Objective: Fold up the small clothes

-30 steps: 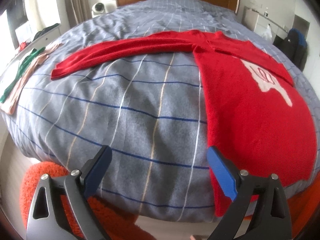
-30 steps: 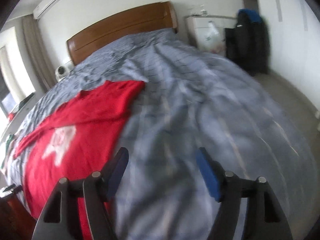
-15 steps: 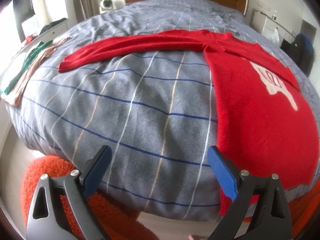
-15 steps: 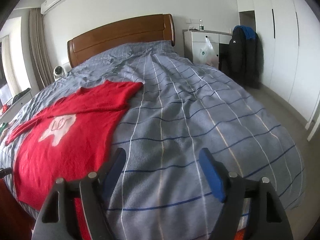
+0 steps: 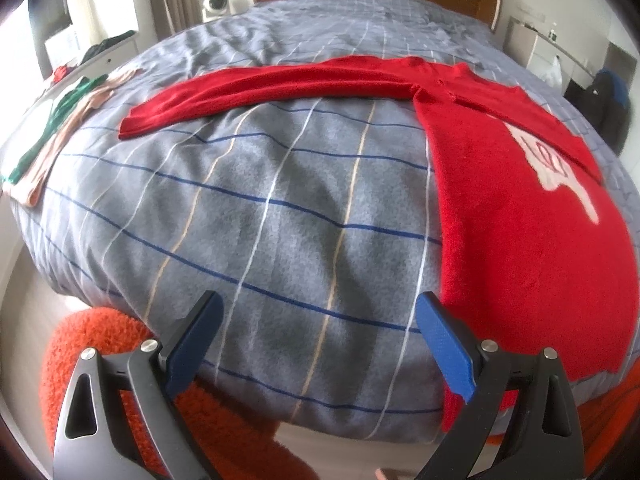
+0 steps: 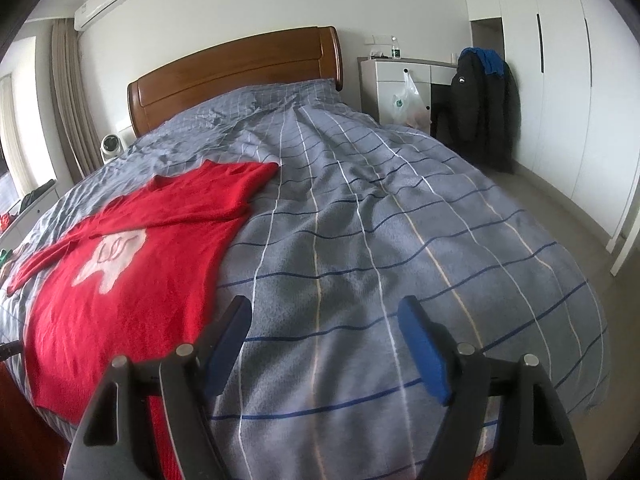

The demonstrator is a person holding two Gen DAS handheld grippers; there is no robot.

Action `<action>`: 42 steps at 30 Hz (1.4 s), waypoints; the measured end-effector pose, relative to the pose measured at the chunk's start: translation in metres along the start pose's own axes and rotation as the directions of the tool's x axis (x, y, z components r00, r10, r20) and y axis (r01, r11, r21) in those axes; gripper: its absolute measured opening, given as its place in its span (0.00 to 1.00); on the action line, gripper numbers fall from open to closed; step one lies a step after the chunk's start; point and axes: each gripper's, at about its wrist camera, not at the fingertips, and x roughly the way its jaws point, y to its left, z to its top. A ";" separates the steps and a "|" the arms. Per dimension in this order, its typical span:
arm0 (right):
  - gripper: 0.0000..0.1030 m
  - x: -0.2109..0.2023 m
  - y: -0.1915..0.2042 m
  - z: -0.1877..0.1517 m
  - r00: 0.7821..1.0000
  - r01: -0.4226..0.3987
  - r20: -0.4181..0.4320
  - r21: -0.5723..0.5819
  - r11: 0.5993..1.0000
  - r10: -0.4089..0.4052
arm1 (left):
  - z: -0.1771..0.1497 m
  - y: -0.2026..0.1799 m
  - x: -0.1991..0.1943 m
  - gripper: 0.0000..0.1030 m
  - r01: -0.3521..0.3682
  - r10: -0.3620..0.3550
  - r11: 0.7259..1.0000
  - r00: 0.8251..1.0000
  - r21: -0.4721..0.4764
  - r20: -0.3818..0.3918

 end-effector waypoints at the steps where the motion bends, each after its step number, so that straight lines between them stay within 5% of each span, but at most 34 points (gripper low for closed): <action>1: 0.73 0.000 0.000 0.001 1.000 0.000 0.003 0.000 1.000 0.000 | 0.000 0.000 0.000 0.94 0.000 0.000 1.000 1.000 0.001 0.001; 22: 0.73 -0.001 -0.005 0.001 1.000 0.002 0.006 0.026 1.000 -0.002 | 0.000 0.000 -0.001 0.94 0.007 -0.007 1.000 1.000 -0.001 -0.002; 25: 0.73 -0.001 -0.006 0.001 1.000 0.002 0.005 0.030 1.000 -0.003 | 0.011 0.007 -0.006 0.94 0.053 -0.053 0.999 0.998 -0.007 -0.030; 31: 0.73 -0.001 -0.008 0.001 1.000 0.002 0.005 0.035 0.999 -0.003 | 0.075 0.097 -0.025 0.96 0.154 -0.147 0.956 0.988 -0.250 0.047; 39: 0.73 0.000 -0.007 0.000 1.000 0.000 -0.003 0.030 1.000 0.000 | 0.139 0.210 0.037 0.95 -0.013 0.001 0.871 1.000 -0.492 -0.026; 42: 0.73 0.001 -0.004 -0.001 1.000 0.002 -0.009 0.016 1.000 -0.002 | 0.149 0.215 0.073 0.94 -0.076 0.043 0.871 0.996 -0.486 -0.079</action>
